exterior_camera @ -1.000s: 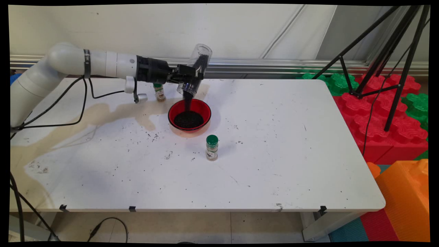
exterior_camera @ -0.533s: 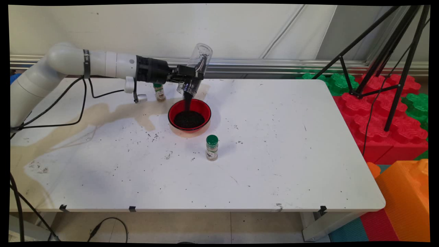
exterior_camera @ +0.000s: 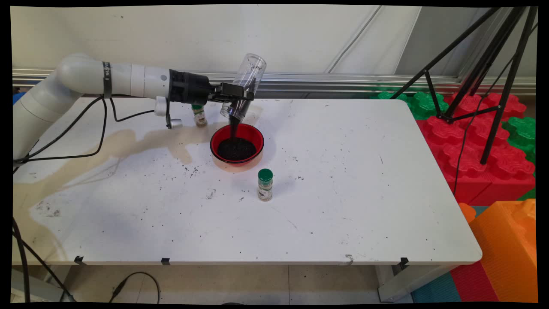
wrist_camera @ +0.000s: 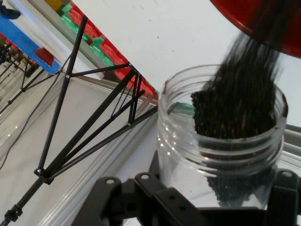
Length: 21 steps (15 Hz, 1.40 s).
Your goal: Pour the black seasoning powder in the red bowl
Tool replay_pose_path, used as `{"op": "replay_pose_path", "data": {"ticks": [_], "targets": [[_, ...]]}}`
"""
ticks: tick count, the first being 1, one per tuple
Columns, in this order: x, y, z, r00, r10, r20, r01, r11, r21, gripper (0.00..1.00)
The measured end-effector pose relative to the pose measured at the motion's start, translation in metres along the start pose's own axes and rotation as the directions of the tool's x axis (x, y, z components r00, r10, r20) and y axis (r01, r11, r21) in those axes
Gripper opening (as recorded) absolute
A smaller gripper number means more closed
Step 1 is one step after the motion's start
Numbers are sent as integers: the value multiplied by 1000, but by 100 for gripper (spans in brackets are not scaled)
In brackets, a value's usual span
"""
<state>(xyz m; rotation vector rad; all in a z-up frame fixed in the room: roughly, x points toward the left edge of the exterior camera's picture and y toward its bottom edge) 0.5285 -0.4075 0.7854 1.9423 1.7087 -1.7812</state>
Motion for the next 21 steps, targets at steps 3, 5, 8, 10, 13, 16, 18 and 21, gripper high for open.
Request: {"op": "replay_pose_path", "data": {"ticks": [3,5,8,10,13,16,18,21], "targets": [[0,0,-1,1000,25,0,-25,1000,2,0],[0,0,-1,999,48,-1,-48,999,4,0],[0,-1,-2,996,87,-3,-87,996,9,0],[1,-1,-3,994,113,-5,-113,994,12,0],[1,-2,-3,988,154,-5,-154,988,16,0],[1,-3,-4,981,193,-4,-193,981,21,0],[2,-4,-5,977,214,-2,-214,977,25,0],[2,-6,-6,972,234,1,-234,972,30,0]]}}
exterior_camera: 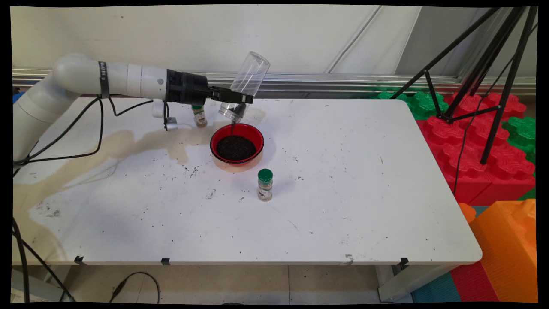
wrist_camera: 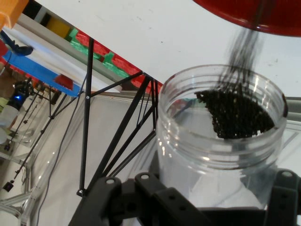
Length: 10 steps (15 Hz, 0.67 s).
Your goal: Pour the black seasoning powder in the red bowl
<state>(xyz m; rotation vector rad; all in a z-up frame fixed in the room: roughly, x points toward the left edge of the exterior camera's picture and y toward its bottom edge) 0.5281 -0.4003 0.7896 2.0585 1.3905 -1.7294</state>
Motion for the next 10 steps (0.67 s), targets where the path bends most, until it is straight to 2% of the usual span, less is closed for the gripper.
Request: {"op": "replay_pose_path", "data": {"ticks": [10], "targets": [[0,-5,-5,998,63,10,-63,998,18,0]]}}
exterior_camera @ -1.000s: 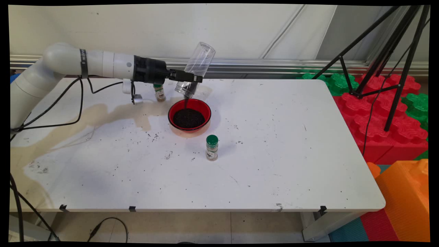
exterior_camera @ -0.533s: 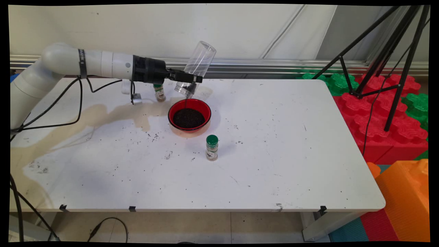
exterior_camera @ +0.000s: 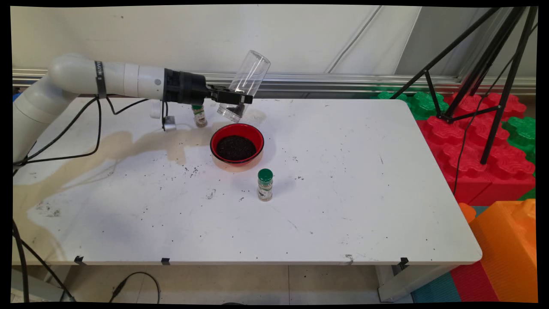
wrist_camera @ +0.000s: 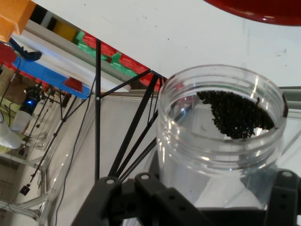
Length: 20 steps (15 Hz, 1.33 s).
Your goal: Pour the black seasoning powder in the red bowl
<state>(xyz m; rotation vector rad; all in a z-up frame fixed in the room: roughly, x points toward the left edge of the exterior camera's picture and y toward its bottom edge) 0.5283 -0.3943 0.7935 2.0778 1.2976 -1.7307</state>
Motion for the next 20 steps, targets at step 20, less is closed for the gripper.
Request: {"op": "replay_pose_path", "data": {"ticks": [20], "targets": [[1,-2,-13,995,103,10,-103,995,18,0]]}}
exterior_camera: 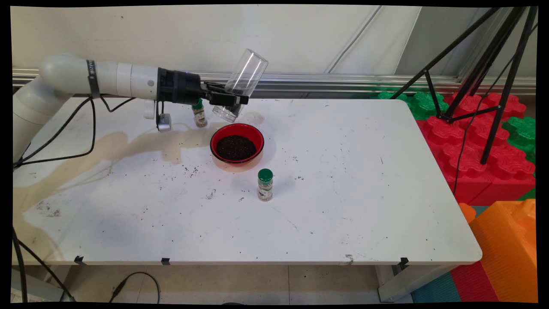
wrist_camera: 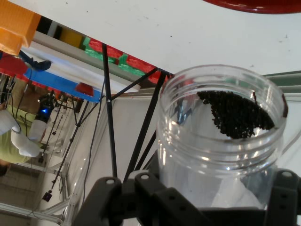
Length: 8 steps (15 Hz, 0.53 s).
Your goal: Pour the black seasoning powder in the red bowl
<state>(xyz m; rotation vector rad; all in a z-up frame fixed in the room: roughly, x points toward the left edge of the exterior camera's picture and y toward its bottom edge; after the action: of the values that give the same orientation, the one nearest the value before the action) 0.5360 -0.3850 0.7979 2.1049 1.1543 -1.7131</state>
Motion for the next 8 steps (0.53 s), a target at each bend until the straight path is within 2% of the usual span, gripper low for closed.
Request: {"op": "replay_pose_path", "data": {"ticks": [8], "targets": [[1,0,-5,1000,3,-1,-3,1000,3,0]]}}
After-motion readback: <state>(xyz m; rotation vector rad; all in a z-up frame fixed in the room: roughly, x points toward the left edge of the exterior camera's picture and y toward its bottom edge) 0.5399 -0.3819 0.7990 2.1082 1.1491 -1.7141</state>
